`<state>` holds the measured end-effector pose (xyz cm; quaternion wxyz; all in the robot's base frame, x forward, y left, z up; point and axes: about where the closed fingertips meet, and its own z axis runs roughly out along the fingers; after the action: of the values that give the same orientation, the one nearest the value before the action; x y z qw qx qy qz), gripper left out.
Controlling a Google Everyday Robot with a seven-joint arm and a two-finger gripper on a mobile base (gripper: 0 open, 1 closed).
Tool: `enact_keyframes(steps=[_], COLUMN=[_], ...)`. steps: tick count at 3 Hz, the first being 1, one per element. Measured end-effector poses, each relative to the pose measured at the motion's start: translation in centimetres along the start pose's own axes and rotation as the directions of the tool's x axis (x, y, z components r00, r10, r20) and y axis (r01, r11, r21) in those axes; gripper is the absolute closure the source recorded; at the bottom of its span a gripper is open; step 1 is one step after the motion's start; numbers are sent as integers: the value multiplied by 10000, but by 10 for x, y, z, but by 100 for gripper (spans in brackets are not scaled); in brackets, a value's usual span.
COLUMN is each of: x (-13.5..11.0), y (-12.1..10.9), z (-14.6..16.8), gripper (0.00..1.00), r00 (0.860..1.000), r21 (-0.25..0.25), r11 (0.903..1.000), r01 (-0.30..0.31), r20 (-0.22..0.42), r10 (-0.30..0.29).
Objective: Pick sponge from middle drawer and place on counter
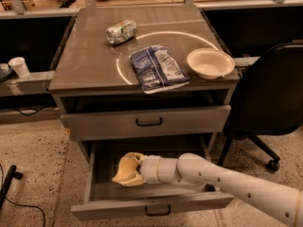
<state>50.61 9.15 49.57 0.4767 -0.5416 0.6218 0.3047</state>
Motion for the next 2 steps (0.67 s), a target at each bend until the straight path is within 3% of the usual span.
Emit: enact_keyframes(steps=[1,2], x=[-75,-98], y=[10,5], z=[-55,-72], gripper=[100,100], r00=[9912,9801], r21=[-176,-193], r11=[9911,9806], r01=[1320,1952], r20=[-33,-334], r10=[-1321,-1958])
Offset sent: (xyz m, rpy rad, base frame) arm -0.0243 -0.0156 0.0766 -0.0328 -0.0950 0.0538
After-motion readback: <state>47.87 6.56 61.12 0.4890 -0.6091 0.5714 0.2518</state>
